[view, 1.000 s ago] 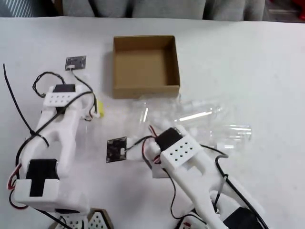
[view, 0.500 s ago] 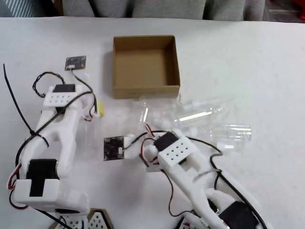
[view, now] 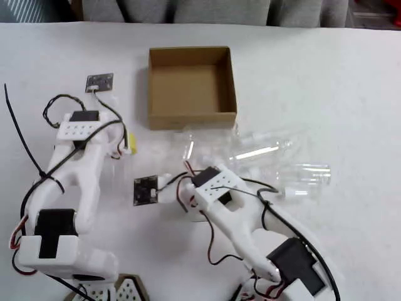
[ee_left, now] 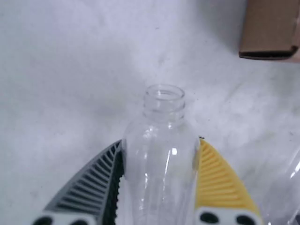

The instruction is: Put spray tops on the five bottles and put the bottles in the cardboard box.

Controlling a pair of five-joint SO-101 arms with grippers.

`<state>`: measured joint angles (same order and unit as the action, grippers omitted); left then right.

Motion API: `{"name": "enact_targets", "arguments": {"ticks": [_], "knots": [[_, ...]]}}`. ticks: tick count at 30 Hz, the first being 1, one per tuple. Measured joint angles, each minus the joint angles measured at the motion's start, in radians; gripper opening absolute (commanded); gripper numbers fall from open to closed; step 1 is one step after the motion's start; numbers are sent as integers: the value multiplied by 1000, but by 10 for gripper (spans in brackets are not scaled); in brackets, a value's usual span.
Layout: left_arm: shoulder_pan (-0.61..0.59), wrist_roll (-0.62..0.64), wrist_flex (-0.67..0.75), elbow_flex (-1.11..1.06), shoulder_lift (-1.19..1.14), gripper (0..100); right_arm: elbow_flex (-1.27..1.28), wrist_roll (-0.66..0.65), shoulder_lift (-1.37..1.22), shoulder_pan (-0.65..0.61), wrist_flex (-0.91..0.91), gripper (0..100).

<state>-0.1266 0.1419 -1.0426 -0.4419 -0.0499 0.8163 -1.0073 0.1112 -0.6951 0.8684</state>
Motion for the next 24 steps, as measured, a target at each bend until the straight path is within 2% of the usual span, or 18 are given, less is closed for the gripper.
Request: {"name": "enact_targets", "arguments": {"ticks": [2, 8, 20, 24], "knots": [[0, 0, 0, 0, 0, 24, -5, 3, 5, 0, -2, 24], [0, 0, 0, 0, 0, 24, -2, 158, 141, 38, 100, 15], [0, 0, 0, 0, 0, 23, 0, 605, 681, 371, 278, 15], [0, 0, -14, 11, 34, 23, -29, 698, 819, 465, 282, 15]]}}
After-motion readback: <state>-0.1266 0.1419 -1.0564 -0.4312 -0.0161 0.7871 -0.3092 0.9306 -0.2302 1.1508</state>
